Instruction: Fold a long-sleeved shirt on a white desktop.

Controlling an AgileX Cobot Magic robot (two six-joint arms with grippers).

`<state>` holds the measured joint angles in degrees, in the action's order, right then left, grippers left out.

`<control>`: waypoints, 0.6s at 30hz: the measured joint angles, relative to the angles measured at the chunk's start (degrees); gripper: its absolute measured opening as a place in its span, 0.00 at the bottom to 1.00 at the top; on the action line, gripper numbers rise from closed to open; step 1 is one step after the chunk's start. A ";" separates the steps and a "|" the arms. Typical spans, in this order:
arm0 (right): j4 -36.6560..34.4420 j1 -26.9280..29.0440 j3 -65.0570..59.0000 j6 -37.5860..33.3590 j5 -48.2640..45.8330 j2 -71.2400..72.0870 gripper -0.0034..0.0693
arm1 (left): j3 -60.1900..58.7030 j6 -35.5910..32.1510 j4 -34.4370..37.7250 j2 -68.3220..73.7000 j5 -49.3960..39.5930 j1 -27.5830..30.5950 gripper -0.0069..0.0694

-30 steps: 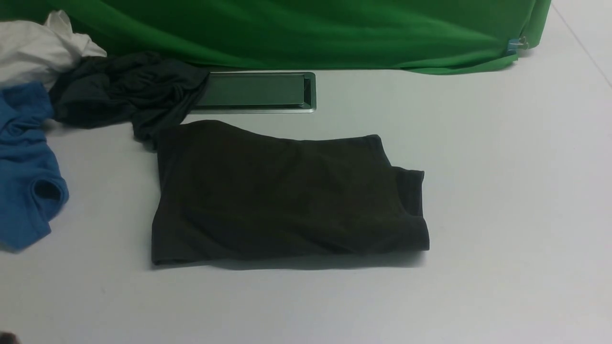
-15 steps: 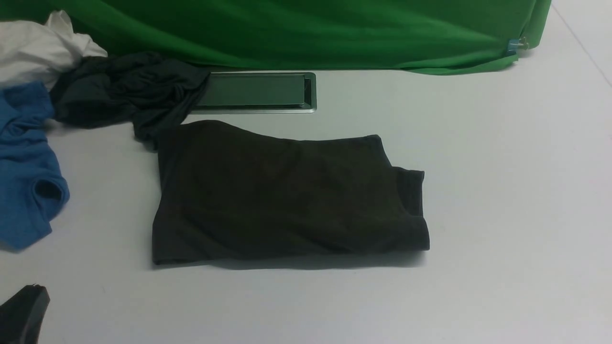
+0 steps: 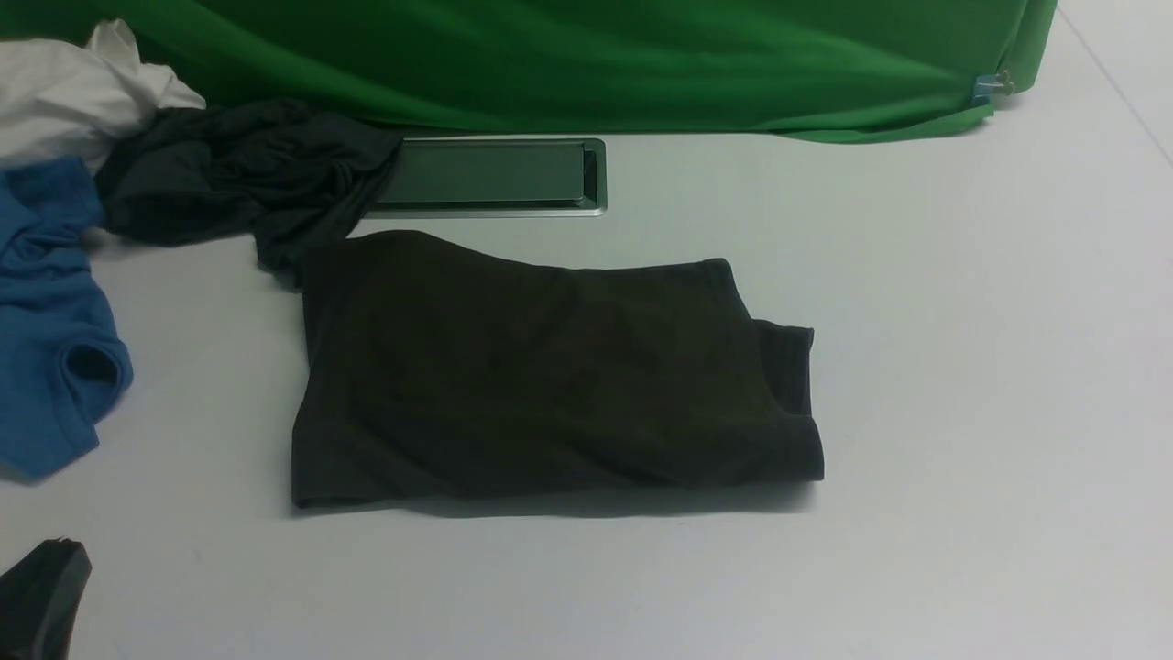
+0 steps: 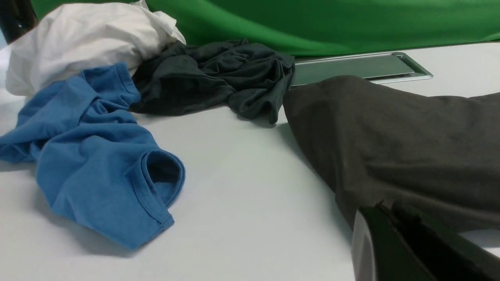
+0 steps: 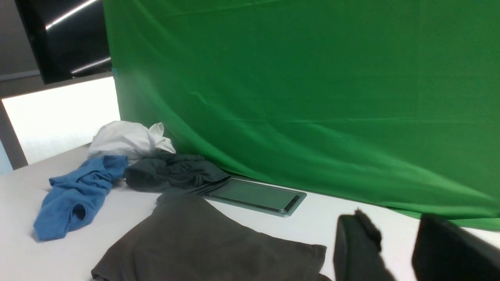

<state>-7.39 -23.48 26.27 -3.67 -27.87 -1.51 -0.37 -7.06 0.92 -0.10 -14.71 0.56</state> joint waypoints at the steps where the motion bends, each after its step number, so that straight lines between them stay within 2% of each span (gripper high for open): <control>1: 0.00 0.00 0.00 0.00 0.00 0.00 0.35 | 0.00 0.00 0.00 0.00 0.00 0.00 0.11; 18: -0.02 0.00 0.00 0.02 0.00 0.00 0.37 | 0.00 0.00 0.00 0.00 0.17 0.00 0.12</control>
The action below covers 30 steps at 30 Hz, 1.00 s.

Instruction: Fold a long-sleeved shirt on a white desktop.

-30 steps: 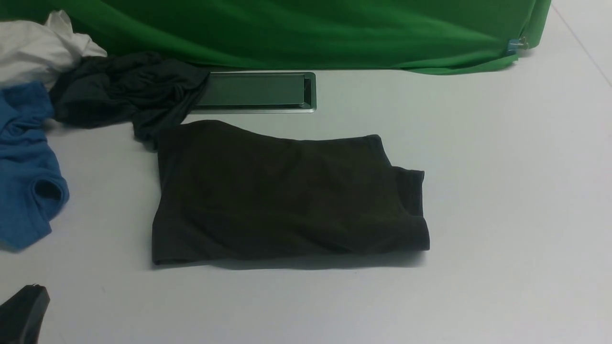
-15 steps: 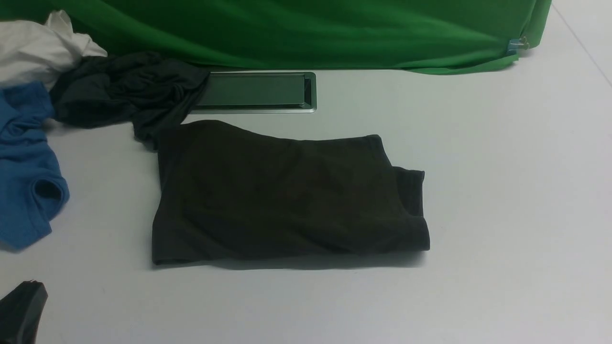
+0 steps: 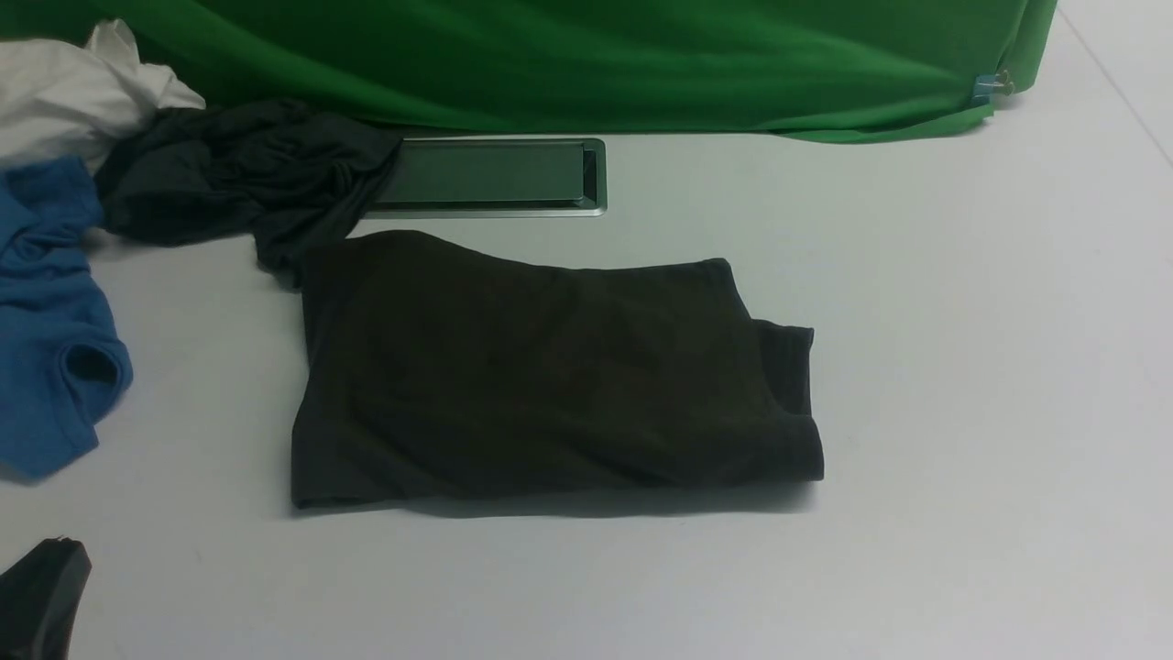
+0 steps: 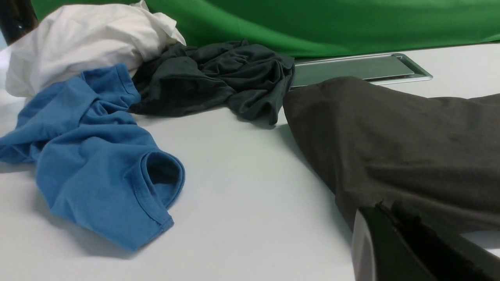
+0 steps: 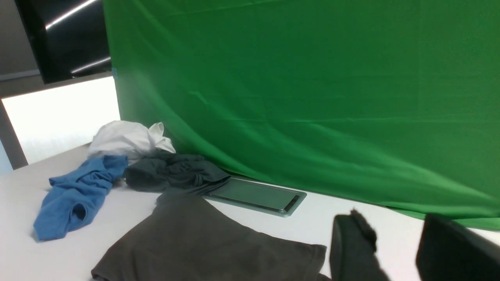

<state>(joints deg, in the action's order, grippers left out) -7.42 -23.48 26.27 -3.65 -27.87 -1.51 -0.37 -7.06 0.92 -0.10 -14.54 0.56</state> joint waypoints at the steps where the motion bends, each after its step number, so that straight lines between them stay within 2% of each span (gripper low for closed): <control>1: 0.00 0.00 0.00 0.00 0.00 0.00 0.37 | 0.00 0.00 0.00 0.00 0.00 0.00 0.12; 9: 4.08 0.00 0.00 -1.35 1.42 0.00 0.37 | 0.00 0.00 0.00 0.00 0.00 0.00 0.12; 11: 7.42 1.18 -0.16 -0.97 1.60 0.00 0.37 | 0.00 0.00 0.00 0.00 0.00 0.00 0.12; 15: 11.75 7.94 -3.30 2.30 3.84 -0.05 0.37 | 0.00 0.00 0.00 0.00 0.00 0.00 0.12; 16: 12.09 8.81 -3.82 2.60 4.06 -0.05 0.37 | 0.00 0.00 0.00 0.00 0.00 0.00 0.12; 19: 12.95 16.39 -10.06 4.95 8.05 -0.11 0.37 | 0.00 0.00 0.00 0.00 0.00 0.00 0.12; 20: 12.94 16.75 -10.50 4.95 8.36 -0.11 0.37 | 0.00 0.00 0.00 0.00 0.00 0.00 0.12; 21: 13.08 19.27 -14.10 6.59 11.70 0.02 0.37 | 0.00 0.00 0.00 0.00 0.00 0.00 0.12; 25: 13.13 21.25 -22.42 8.26 16.84 0.13 0.38 | 0.00 0.00 0.00 0.00 0.00 0.00 0.12; 30: 13.13 24.32 -26.47 8.92 15.64 1.30 0.38 | 0.00 0.00 0.00 -0.06 0.07 -0.06 0.12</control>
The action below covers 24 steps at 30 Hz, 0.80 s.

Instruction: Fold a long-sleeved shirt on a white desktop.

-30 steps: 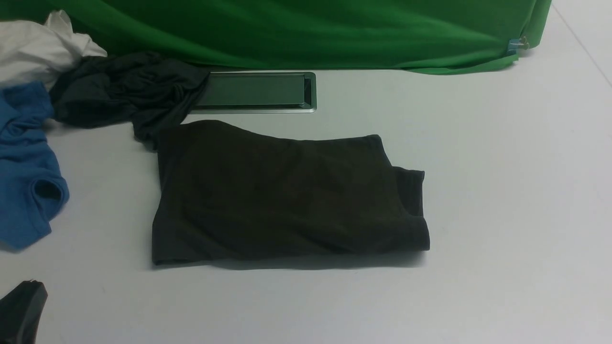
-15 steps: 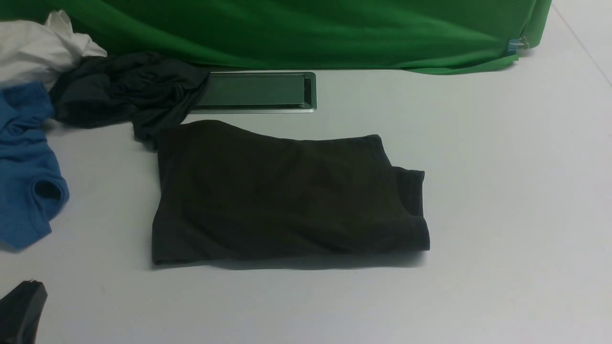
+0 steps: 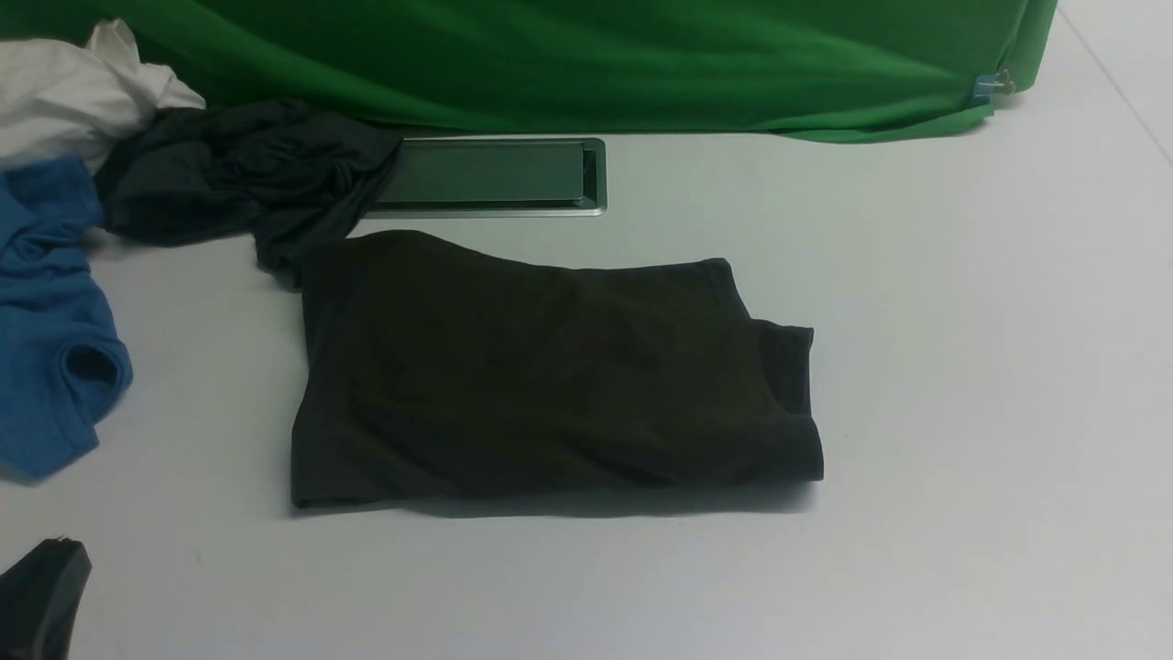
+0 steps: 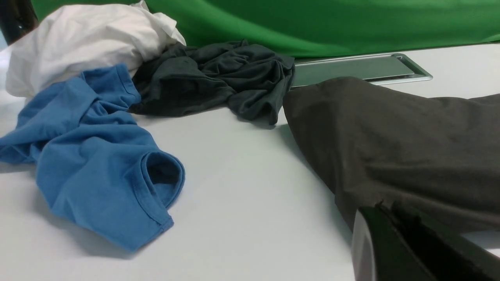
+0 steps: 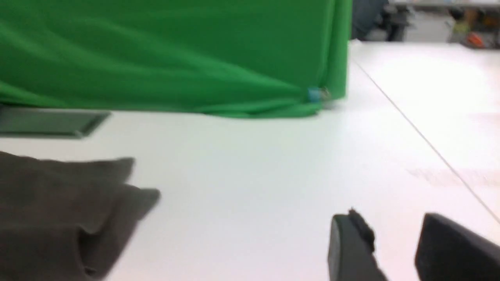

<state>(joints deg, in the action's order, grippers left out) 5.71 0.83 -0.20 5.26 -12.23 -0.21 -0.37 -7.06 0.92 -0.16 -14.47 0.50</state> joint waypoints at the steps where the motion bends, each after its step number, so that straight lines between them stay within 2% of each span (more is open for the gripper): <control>1: 0.00 0.38 -0.07 0.16 -0.45 0.02 0.38 | 0.00 0.00 0.00 0.00 0.00 0.00 0.12; 4: -0.25 3.31 -0.31 0.91 -2.28 0.21 0.38 | 0.00 0.00 0.00 0.00 0.05 -0.04 0.12; 8: -0.26 4.20 -0.31 2.19 -1.82 0.28 0.38 | 0.00 0.00 0.00 0.00 0.05 -0.04 0.12; 24: -0.72 1.46 -0.31 3.15 -1.45 0.28 0.38 | 0.00 0.00 -0.51 0.00 0.05 -0.04 0.12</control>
